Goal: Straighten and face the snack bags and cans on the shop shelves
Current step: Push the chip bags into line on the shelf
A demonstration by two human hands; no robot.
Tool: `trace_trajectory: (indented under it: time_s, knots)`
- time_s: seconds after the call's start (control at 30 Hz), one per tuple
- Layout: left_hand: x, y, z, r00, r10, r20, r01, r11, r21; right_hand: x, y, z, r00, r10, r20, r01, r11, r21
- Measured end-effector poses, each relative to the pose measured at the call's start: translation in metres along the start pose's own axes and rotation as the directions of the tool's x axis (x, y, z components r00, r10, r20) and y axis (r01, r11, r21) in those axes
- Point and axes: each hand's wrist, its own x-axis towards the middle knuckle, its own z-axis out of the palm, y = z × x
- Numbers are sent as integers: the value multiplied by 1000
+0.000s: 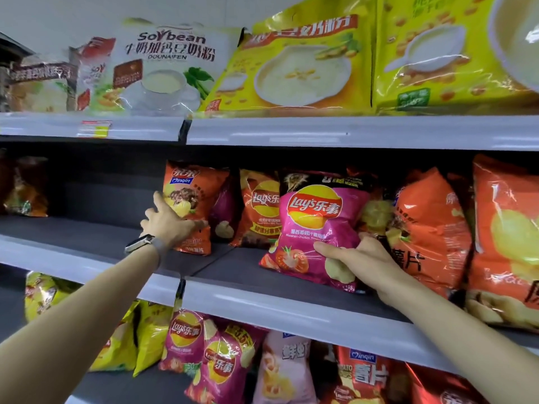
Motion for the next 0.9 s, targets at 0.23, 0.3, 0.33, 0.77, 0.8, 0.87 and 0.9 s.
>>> trace_trajectory:
  time_s: [0.23, 0.3, 0.33, 0.77, 0.8, 0.87, 0.9]
  knots:
    - [14, -11, 4, 999, -6, 32, 6, 1000, -17, 3, 5, -1, 998, -45, -46, 46, 999, 21]
    - [13, -13, 2, 1000, 29, 11, -29, 1000, -10, 3, 5, 1, 998, -43, -44, 45, 998, 39]
    - [12, -12, 0, 999, 52, -4, -52, 999, -11, 3, 4, 1, 998, -43, -41, 45, 998, 52]
    - [-4, -32, -79, 996, 91, -17, -91, 996, 19, 21, -22, 57, 995, -65, 71, 59, 994, 87]
    - [-8, -36, -84, 994, 101, -30, -100, 995, 22, 26, -26, 66, 995, -76, 63, 70, 993, 92]
    - [-18, -41, -93, 992, 116, -46, -113, 991, 66, 35, -35, 82, 997, -77, 33, 73, 993, 98]
    - [-23, -43, -99, 992, 116, -50, -111, 990, 88, 39, -41, 91, 997, -68, 26, 64, 992, 111]
